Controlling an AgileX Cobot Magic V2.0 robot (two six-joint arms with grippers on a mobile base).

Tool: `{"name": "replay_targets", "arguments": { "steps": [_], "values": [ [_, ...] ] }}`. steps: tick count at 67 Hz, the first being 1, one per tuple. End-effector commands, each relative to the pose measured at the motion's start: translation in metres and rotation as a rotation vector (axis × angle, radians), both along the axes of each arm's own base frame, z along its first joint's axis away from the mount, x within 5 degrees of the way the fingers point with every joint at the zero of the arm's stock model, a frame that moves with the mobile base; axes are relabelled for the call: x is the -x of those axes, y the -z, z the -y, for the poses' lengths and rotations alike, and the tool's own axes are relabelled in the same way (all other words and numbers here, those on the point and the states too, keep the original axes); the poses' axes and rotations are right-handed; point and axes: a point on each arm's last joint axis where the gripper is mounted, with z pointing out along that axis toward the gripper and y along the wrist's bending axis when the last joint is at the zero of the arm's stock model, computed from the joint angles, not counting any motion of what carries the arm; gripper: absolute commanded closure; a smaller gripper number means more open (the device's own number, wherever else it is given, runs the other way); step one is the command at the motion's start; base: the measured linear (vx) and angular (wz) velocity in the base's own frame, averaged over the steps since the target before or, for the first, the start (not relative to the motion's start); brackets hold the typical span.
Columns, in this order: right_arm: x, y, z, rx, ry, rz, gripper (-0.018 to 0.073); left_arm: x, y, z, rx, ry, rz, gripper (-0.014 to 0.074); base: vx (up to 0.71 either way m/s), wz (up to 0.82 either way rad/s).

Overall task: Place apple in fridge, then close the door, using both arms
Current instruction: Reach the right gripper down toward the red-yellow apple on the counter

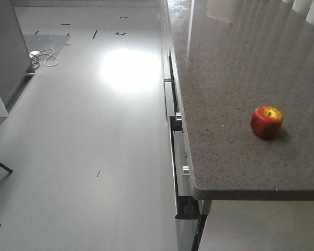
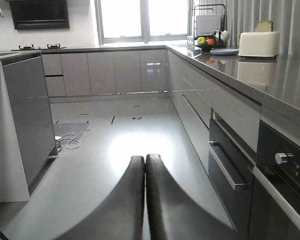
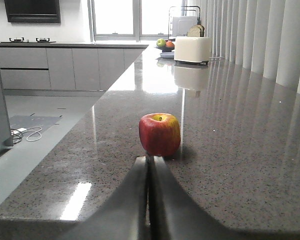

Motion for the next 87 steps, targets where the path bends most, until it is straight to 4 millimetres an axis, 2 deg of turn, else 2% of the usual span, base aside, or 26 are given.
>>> {"name": "replay_targets", "arguments": {
  "steps": [1,15,28,33,41,51,67,78,87],
  "values": [
    [0.002,-0.009,-0.001,0.011,-0.006,0.091,0.0562,0.003,-0.013,0.000,0.008,0.007,0.105,0.0603,0.00,0.00],
    [0.002,-0.009,-0.001,0.010,-0.007,0.096,0.0562,0.003,-0.013,0.000,0.008,0.007,0.105,0.0603,0.00,0.00],
    [0.003,-0.019,-0.001,0.009,-0.011,0.158,0.0562,0.003,-0.013,0.000,0.008,0.007,0.105,0.0603,0.00,0.00],
    [0.005,-0.029,0.000,0.002,-0.006,0.144,0.0562,0.003,-0.013,0.000,0.008,0.007,0.105,0.0603,0.00,0.00],
    [0.006,-0.058,0.000,-0.009,0.003,0.117,0.0562,0.003,-0.013,0.000,0.008,0.007,0.105,0.0603,0.00,0.00],
    [0.001,-0.091,0.003,0.005,0.030,-0.051,0.0562,0.003,-0.013,0.000,0.008,0.007,0.105,0.0603,0.00,0.00],
    [-0.022,-0.126,0.004,0.038,0.050,-0.359,0.0559,0.003,-0.013,0.000,0.008,0.007,0.105,0.0603,0.00,0.00],
    [-0.049,-0.134,0.002,0.023,0.042,-0.573,0.0499,0.003,-0.013,0.000,0.008,0.007,0.105,0.0603,0.00,0.00],
    [-0.072,-0.132,0.001,0.056,0.035,-0.686,0.0366,0.003,-0.013,0.000,0.008,0.007,0.105,0.0603,0.00,0.00]
  ]
}}
